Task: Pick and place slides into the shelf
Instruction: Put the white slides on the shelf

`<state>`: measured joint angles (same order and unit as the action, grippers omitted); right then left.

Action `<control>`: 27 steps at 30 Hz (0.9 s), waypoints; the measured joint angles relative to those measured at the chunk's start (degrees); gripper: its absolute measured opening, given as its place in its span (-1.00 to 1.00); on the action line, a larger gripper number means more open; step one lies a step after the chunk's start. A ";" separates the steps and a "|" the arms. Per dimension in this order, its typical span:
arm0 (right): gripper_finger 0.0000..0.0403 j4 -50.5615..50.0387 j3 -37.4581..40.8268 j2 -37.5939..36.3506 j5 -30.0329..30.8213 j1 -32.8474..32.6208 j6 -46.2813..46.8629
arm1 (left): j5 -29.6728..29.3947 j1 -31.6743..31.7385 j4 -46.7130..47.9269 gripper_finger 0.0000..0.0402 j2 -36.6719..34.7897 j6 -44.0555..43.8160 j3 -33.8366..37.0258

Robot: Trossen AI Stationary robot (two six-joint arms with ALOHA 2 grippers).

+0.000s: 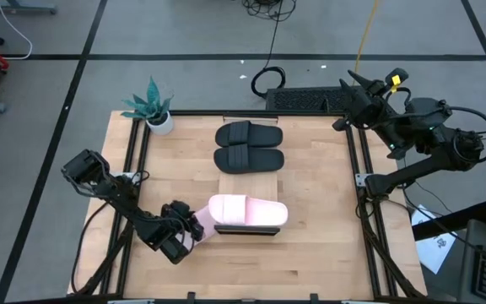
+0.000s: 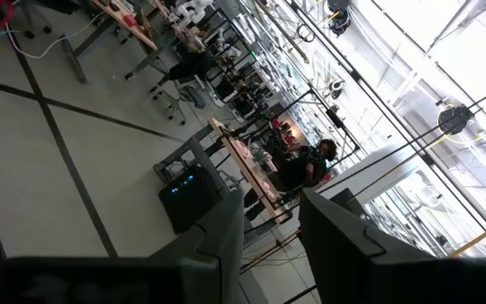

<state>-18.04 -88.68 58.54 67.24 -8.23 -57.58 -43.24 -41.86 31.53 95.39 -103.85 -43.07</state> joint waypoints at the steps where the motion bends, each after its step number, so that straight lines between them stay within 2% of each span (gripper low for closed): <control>1: -0.46 0.00 0.02 0.00 0.00 0.00 -0.02 | 0.02 0.15 -0.02 -0.39 0.00 0.08 0.00; 5: -0.46 0.00 0.01 0.00 0.00 0.01 -0.07 | -0.88 0.27 -2.30 -0.65 -0.11 0.18 1.00; 9: -0.46 -0.01 0.02 0.02 0.00 0.00 -0.07 | -4.63 0.24 -11.22 -0.94 -0.22 0.25 4.78; 13: -0.46 0.00 0.00 0.02 0.02 0.00 -0.07 | -7.15 0.11 -18.34 -0.97 -0.30 -0.66 8.01; 16: -0.46 -0.02 0.02 0.02 0.15 0.01 -0.07 | -7.28 -0.37 -18.58 -0.98 -0.33 -2.29 8.39; 23: -0.46 -0.02 0.02 0.02 0.17 0.00 -0.09 | -6.69 -2.29 -15.01 -0.99 -1.03 -8.21 8.46; 27: -0.46 -0.02 0.02 0.02 0.17 0.02 -0.09 | -3.49 -3.46 -7.80 -0.99 -3.21 -12.56 8.10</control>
<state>-18.06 -88.66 58.57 67.42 -8.21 -57.67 -46.73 -45.32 23.73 92.19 -116.40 -34.97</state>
